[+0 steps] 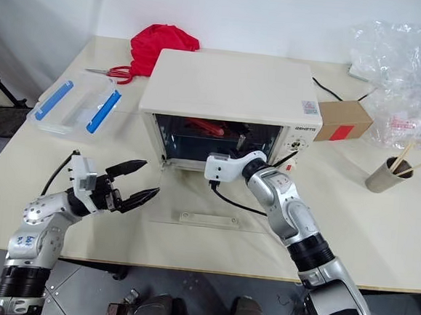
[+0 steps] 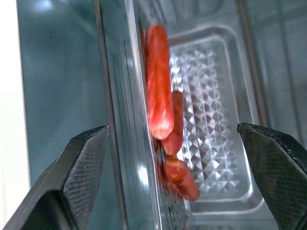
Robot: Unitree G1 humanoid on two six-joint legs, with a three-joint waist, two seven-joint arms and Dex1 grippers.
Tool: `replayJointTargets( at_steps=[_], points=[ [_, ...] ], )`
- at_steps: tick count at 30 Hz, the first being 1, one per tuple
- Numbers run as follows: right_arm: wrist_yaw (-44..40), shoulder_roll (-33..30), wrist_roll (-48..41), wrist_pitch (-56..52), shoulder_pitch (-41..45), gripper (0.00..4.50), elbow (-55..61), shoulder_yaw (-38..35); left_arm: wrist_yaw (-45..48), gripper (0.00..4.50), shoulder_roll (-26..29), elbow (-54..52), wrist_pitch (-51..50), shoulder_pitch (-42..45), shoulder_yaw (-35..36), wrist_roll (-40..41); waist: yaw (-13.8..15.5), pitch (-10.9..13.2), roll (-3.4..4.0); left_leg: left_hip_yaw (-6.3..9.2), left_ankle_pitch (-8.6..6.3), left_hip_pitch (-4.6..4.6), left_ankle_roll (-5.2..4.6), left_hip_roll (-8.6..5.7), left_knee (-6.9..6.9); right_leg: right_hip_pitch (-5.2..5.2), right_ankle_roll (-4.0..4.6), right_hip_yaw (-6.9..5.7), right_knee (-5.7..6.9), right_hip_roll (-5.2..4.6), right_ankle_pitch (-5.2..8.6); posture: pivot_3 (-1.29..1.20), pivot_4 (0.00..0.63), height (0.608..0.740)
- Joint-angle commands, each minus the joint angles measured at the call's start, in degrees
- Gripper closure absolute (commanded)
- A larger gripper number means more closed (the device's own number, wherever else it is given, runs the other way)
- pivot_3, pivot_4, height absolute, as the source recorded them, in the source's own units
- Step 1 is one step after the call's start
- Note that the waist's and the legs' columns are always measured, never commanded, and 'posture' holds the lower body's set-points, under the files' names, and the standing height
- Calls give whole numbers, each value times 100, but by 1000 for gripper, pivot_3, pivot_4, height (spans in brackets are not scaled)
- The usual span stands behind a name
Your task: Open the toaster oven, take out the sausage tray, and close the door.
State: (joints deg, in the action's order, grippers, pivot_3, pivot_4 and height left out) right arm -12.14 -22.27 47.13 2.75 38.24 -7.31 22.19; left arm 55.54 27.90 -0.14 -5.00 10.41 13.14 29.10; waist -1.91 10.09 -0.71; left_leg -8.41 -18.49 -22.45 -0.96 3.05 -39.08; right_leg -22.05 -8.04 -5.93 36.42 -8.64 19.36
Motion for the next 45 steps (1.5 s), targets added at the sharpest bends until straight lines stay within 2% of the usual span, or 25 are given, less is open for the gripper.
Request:
replayJointTargets(
  at_steps=[1,5,12,16,23,31,37,45],
  points=[
    [205,21,226,-117,158,0,0,14,-116,32,54,-351,23,-108,210,183,-2,0,0,0,1,0,1,1,0,-1,0,0,2,1,0,0,150,740],
    [6,-27,376,-175,176,877,-35,125,-140,0,52,-397,21,-200,229,177,-21,0,0,-3,1,1,2,1,0,-3,0,1,2,1,0,0,150,740],
    [70,31,420,-224,596,3240,-454,163,-169,0,-64,-405,23,-176,117,182,-52,0,0,-12,2,-11,3,2,0,-24,0,4,10,0,0,0,150,740],
    [22,24,384,-196,612,4417,-405,201,-183,0,-108,-421,18,-162,62,180,-79,0,0,-12,2,-37,4,3,-1,-52,0,1,23,0,0,0,150,740],
    [-168,-97,217,45,768,4486,-240,129,-239,0,-148,-340,10,-17,41,232,-116,0,0,-2,3,-53,4,1,-4,-59,0,-5,21,0,0,0,150,740],
    [-985,-288,-325,62,538,4486,588,-23,-372,0,-252,-370,-262,362,19,388,-137,1,1,-1,3,-61,4,1,-4,-65,0,-8,19,2,0,0,150,740],
    [-1099,-596,-375,145,30,4486,1159,-71,-349,0,-102,-337,-496,593,122,517,-125,1,1,1,3,-63,4,-1,-1,-68,0,-10,19,1,0,0,150,740],
    [-1150,-905,-539,170,-1098,4486,2572,-439,-335,0,279,-585,-876,-28,427,745,-86,1,0,3,2,-65,4,-2,-1,-68,0,-9,16,-1,0,0,150,740]
  ],
)
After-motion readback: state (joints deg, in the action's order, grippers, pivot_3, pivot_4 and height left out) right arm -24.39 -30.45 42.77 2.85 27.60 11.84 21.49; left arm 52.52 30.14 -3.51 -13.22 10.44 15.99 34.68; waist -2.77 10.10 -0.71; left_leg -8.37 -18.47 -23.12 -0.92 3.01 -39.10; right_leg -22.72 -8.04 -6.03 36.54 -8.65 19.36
